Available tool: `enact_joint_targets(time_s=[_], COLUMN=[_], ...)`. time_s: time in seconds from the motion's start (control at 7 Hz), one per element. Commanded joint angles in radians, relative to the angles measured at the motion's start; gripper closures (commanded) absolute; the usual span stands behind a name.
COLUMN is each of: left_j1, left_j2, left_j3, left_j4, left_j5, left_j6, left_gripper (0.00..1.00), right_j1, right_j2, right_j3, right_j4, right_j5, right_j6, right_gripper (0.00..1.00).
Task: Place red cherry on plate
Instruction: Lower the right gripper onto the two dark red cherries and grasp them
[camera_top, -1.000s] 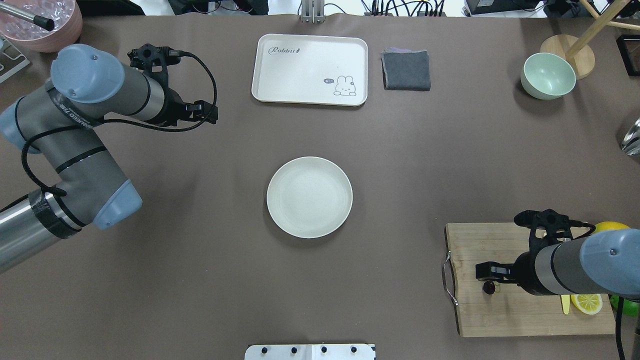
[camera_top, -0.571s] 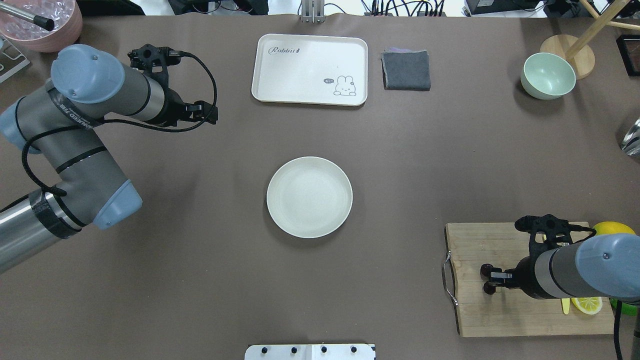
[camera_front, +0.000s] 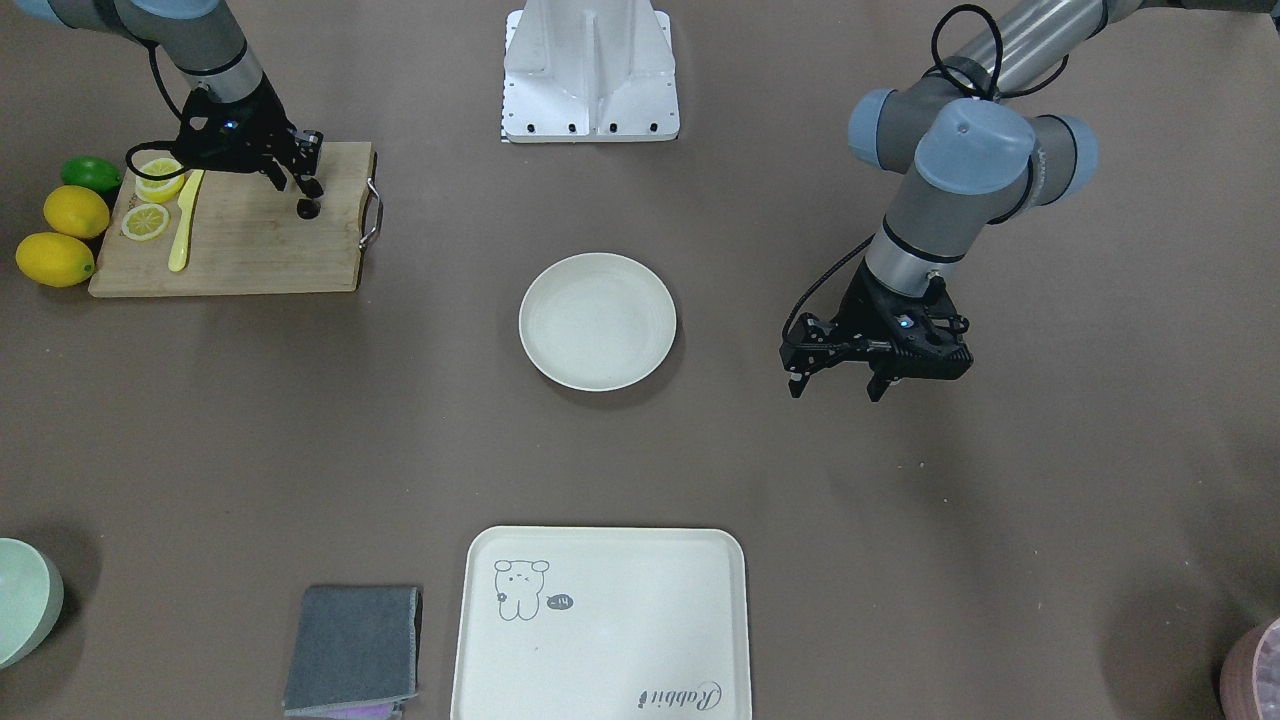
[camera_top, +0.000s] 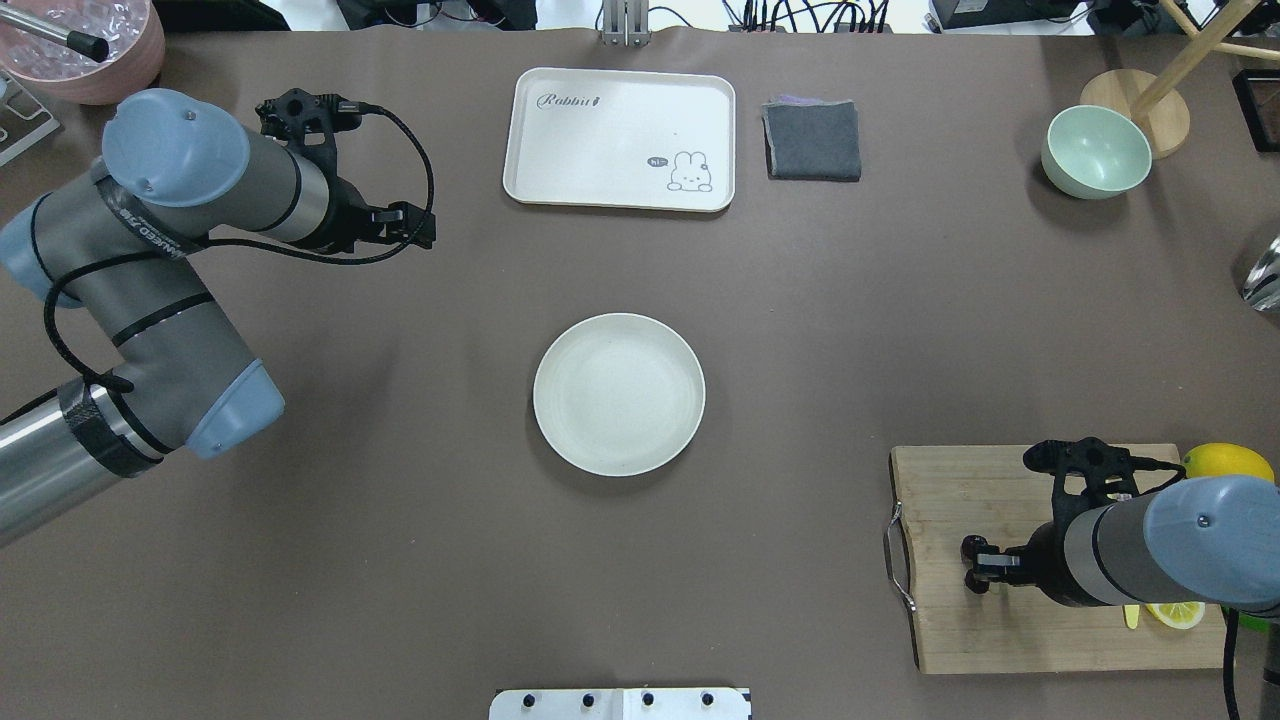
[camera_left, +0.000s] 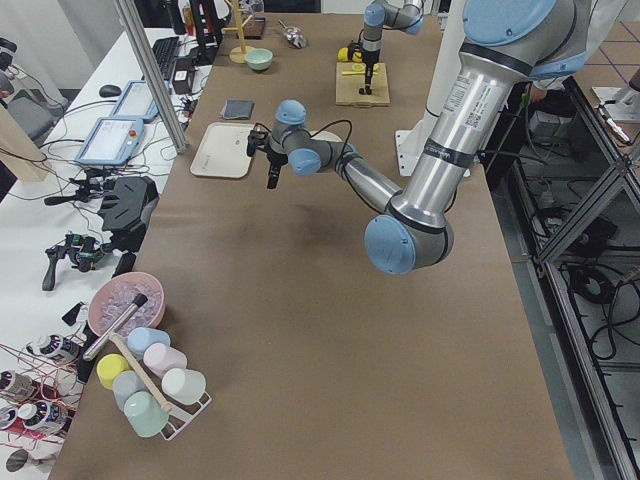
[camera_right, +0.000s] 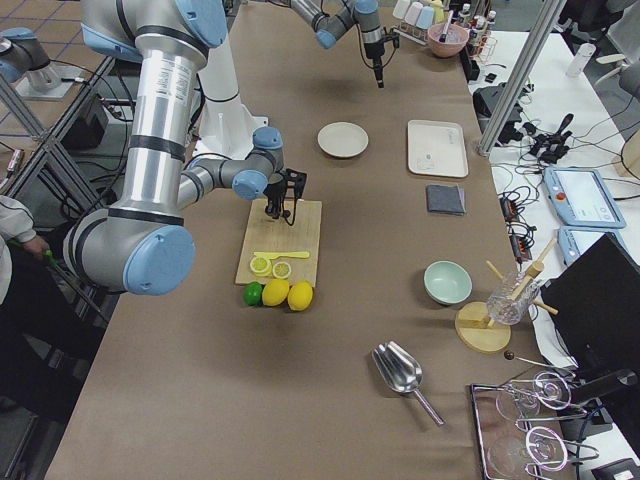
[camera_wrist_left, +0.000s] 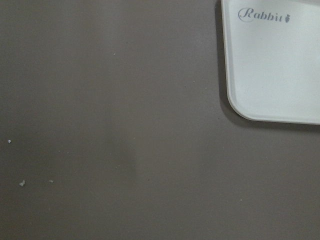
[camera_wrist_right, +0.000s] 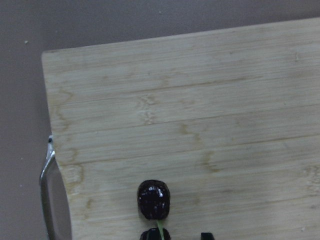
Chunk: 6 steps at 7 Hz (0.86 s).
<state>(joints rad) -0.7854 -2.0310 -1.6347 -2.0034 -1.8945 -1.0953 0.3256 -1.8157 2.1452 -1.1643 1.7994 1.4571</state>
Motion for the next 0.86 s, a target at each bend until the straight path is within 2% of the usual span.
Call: enact_joint_targets(time_s=[0.0,0.29,0.71], left_j1=[0.0,0.0,-0.002], left_j2=[0.0,0.0,0.0], left_j3=[0.001,-0.002,-0.002], left_j4=[0.0,0.0,-0.001], left_j5=[0.0,0.0,0.0], left_j6=[0.0,-0.001,0.0], left_gripper=[0.02,0.02,0.02], right_j1=[-0.014,-0.025,0.03], right_j2=[-0.001,0.001,-0.001], right_j3=[0.001,0.002,0.06], right_j4=[0.0,0.0,0.0], right_j5=[-0.018,-0.069,-0.045], right_j6=[0.0,0.002,0.002], right_gripper=[1.0,1.0,1.0])
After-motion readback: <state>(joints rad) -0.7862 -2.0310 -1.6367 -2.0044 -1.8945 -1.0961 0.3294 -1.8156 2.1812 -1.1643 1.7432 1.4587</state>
